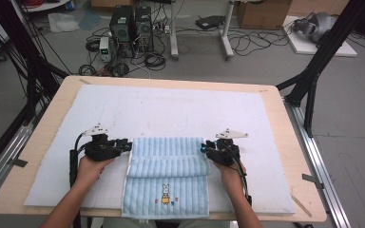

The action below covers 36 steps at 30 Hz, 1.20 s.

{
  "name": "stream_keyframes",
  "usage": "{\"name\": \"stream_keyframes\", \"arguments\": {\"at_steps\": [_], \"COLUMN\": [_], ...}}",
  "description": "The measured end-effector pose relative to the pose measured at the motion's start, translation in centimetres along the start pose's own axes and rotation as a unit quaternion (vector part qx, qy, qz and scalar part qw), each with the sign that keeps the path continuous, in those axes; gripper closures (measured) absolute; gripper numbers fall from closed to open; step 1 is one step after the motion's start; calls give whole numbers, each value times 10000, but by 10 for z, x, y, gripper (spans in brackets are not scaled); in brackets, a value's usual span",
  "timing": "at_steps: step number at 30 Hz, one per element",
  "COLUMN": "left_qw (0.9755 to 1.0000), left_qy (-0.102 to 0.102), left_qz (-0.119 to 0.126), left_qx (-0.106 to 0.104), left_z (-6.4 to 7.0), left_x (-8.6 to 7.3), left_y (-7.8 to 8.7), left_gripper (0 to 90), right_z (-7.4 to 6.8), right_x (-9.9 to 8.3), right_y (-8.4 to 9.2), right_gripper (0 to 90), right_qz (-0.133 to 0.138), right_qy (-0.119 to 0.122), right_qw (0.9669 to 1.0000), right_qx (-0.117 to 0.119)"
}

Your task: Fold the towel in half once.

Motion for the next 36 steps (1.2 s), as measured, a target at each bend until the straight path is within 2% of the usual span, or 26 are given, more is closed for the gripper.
{"name": "stream_keyframes", "arguments": {"at_steps": [5, 6, 8, 9, 11, 14, 16, 18, 20, 23, 27, 30, 33, 34, 36], "left_qw": [9990, 9986, 9977, 9976, 9982, 9980, 9976, 9975, 9971, 9963, 9964, 9961, 9961, 9962, 9963], "left_qy": [-242, -319, -475, -509, -466, -255, -44, 3, -29, -136, 84, 177, 172, 184, 154], "left_qz": [-277, -317, -342, -301, -150, 136, 133, -14, -159, -127, -37, -37, -3, 0, -53], "left_qx": [245, 283, 340, 360, 357, 568, 672, 705, 743, 844, 845, 869, 866, 857, 848], "left_z": [8, 10, 13, 14, 13, 7, 2, 1, 4, 5, -1, -5, -5, -5, -5], "left_x": [-1, -2, -2, -1, 2, 6, 6, 4, 2, 2, 0, -1, -1, -1, -2], "left_y": [-13, -15, -16, -15, -14, -13, -16, -21, -23, -21, -15, -13, -13, -13, -14], "left_gripper": [631, 674, 844, 854, 866, 866, 863, 816, 577, 509, 493, 492, 492, 491, 487], "right_z": [1, 1, 1, 1, 1, 1, 1, 0, 0, 2, 2, -2, -4, -4, -2], "right_x": [-1, -1, -1, -1, -2, -1, -2, -2, -2, -2, -4, -5, -3, -2, -2], "right_y": [1, 1, 0, 0, 1, 0, 0, 0, 0, 0, -3, -8, -9, -8, -7], "right_gripper": [667, 667, 664, 663, 663, 663, 664, 662, 654, 638, 641, 849, 869, 869, 856], "right_qz": [-33, -38, -41, -47, -38, -32, -29, -37, -54, -50, -181, -376, -298, -215, -153], "right_qy": [-55, -43, -29, -46, -42, -61, -54, -64, -70, -96, -191, 55, 335, 387, 348], "right_qw": [10000, 10000, 10000, 10000, 10000, 10000, 10000, 10000, 10000, 9999, 9994, 9988, 9989, 9990, 9991], "right_qx": [7, 25, 37, 36, 42, 39, 25, 35, 45, 63, 207, 314, 121, -20, -202]}}
Point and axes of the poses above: each handheld gripper's, and its own axes: y roughly backward along the jaws, x roughly out of its top, z roughly to its right, the point moved 1 cm from there along -y, roughly forward along the jaws, and after that the axes turned 5 degrees about y, right-handed, at the moved point
